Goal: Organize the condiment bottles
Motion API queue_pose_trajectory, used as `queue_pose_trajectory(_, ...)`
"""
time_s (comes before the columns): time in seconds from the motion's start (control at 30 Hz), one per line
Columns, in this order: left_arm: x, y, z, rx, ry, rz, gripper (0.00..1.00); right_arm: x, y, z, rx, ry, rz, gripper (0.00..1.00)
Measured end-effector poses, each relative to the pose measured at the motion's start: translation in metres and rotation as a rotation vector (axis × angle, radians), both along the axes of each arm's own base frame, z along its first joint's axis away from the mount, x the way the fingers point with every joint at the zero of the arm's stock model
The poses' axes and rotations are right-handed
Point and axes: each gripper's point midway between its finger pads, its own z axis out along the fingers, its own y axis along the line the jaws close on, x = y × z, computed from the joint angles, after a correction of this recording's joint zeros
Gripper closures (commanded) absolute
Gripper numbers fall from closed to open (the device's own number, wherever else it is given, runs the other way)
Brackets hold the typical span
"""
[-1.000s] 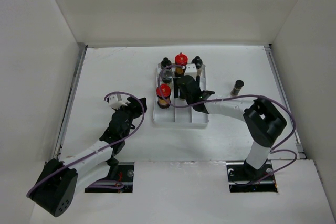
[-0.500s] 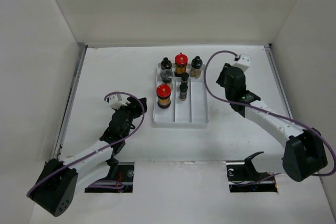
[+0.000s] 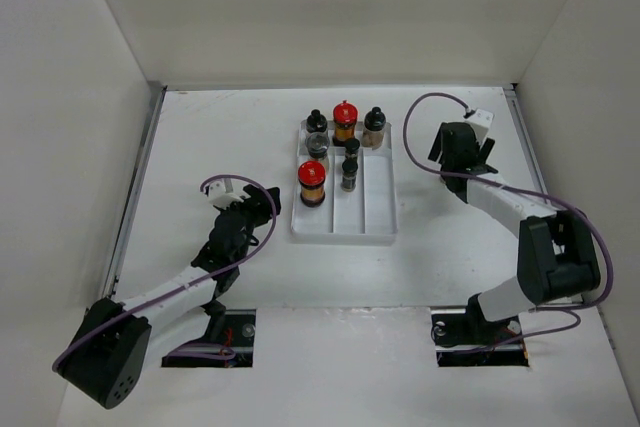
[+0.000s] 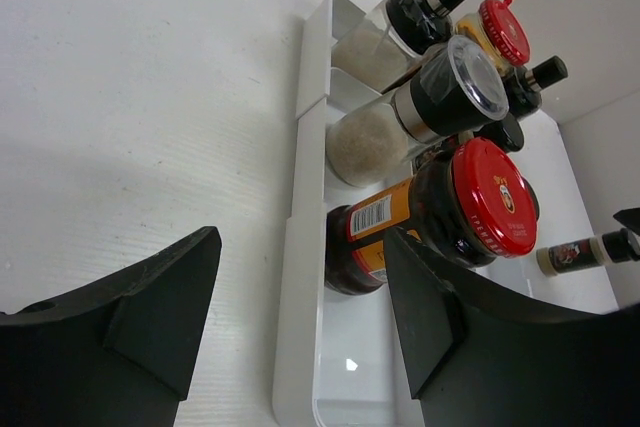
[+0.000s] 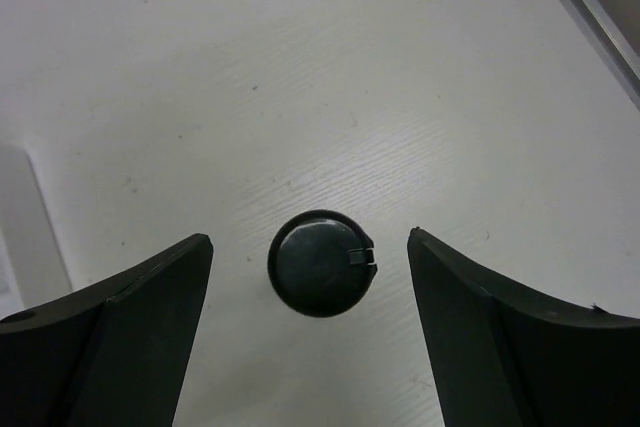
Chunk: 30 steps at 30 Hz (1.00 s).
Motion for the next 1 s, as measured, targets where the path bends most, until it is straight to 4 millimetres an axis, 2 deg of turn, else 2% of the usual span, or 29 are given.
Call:
queue_pose_trajectory(0.07, 0.0, 0.0, 0.0, 0.001, 0.0, 0.0, 0.35, 0.002, -0.005, -0.008, 0.005, 0.019, -0.009, 0.22)
queue_pose_trajectory(0.3, 0.0, 0.0, -0.001, -0.002, 0.003, 0.001, 0.33, 0.005, -0.008, -0.024, 0.038, 0.053, -0.005, 0.53)
queue_pose_trajectory(0.4, 0.0, 0.0, -0.004, 0.001, 0.011, -0.002, 0.31, 0.006, -0.006, -0.021, 0.041, 0.04, -0.001, 0.56)
queue_pose_trajectory(0.5, 0.0, -0.001, -0.001, -0.005, 0.005, -0.001, 0.26, 0.005, 0.001, -0.002, 0.034, -0.014, 0.02, 0.57)
queue_pose_trajectory(0.57, 0.0, -0.001, -0.001, -0.006, 0.003, -0.002, 0.23, 0.004, 0.017, 0.018, 0.032, -0.067, 0.061, 0.57)
queue_pose_trajectory(0.63, 0.0, -0.001, -0.001, -0.006, 0.004, -0.002, 0.19, 0.004, 0.041, 0.04, 0.039, -0.126, 0.12, 0.57)
queue_pose_trajectory(0.73, 0.0, 0.0, -0.001, -0.006, 0.004, 0.0, 0.15, 0.001, 0.079, 0.059, 0.054, -0.171, 0.214, 0.57)
queue_pose_trajectory(0.87, 0.002, 0.006, 0.0, -0.007, 0.002, 0.019, 0.11, 0.001, 0.13, 0.071, 0.074, -0.189, 0.331, 0.57)
queue_pose_trajectory(0.93, 0.003, 0.01, 0.003, -0.012, -0.007, 0.032, 0.05, 0.005, 0.151, 0.071, 0.079, -0.188, 0.372, 0.56)
queue_pose_trajectory(1.0, 0.004, 0.013, 0.007, -0.018, -0.018, 0.045, 0.0, 0.011, 0.163, 0.064, 0.075, -0.174, 0.397, 0.57)
